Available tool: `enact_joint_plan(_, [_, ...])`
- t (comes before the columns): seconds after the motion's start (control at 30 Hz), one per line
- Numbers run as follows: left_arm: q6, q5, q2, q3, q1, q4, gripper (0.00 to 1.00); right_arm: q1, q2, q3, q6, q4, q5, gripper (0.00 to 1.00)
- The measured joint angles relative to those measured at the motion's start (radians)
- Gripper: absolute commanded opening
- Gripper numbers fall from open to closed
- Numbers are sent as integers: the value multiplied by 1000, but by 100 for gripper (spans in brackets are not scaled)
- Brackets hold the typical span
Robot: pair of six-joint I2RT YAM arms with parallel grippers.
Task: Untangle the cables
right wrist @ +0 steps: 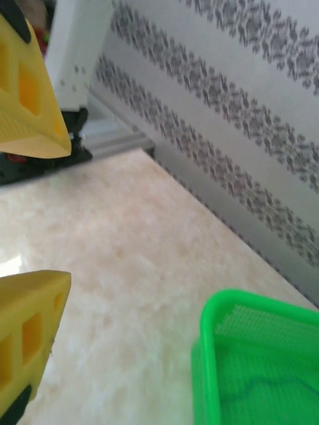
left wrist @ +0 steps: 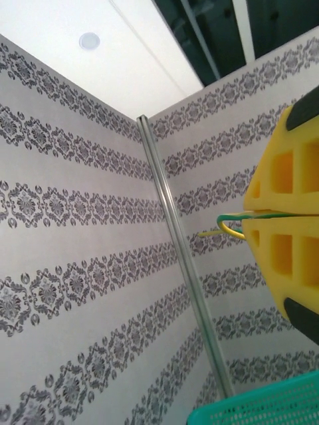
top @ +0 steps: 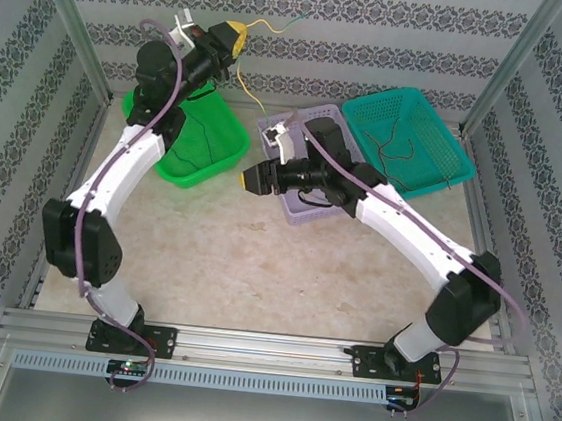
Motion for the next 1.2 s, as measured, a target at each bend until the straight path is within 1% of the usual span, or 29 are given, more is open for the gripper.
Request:
enact_joint_plan(0.13, [122,-78,-77,0,-37,-158,0,95,-85,21,-93,-51,274,58])
enact_joint_plan(0.2, [174,-117,-96,0,-52,-232,0,143,-93,59,-142,-80,423,59])
enact_joint_plan(0.3, [235,-177,-101,2,-71,-336,0,182,-90,108,-209,-104,599,63])
enact_joint_plan(0.4, [278,-231,-101,8,-92,-430,0,207,-62,170,-273,-119,726,64])
enact_joint_plan(0.47, [299,-255,-101,17,-108,-477,0,214,-21,228,-303,-123,782,64])
enact_joint_plan(0.6, [323,-286,-102,30,-136,-517,0,215,99,378,-335,-139,827,62])
enact_joint_plan(0.7, [332,-297,-103,30,-143,-533,0,206,196,488,-331,-170,844,51])
enact_joint_plan(0.73, [334,-301,-103,30,-143,-537,0,199,224,512,-329,-180,843,44])
enact_joint_plan(0.77, [335,-303,-103,30,-143,-541,0,189,246,527,-331,-190,842,33])
enact_joint_plan(0.8, [334,-319,-103,31,-141,-544,0,181,262,537,-330,-200,834,12])
enact_joint_plan(0.83, [334,-326,-103,31,-139,-552,0,175,274,547,-332,-213,830,0])
enact_joint_plan(0.9, [334,-338,-104,31,-138,-555,0,164,288,563,-329,-238,817,0])
enact_joint_plan(0.93, [335,-340,-106,31,-138,-555,2,161,290,566,-326,-243,808,0])
enact_joint_plan(0.97, [335,-340,-109,31,-140,-555,16,154,290,566,-328,-246,796,0])
enact_joint_plan(1.0, [337,-340,-113,31,-142,-555,36,147,290,566,-327,-247,780,0])
enact_joint_plan(1.07, [342,-352,-120,38,-143,-584,68,130,283,555,-320,-223,734,0])
enact_joint_plan(1.1, [343,-356,-120,48,-141,-613,76,120,269,541,-310,-209,707,0])
enact_joint_plan(1.2, [337,-366,-122,113,-149,-737,85,58,212,464,-262,-184,616,0])
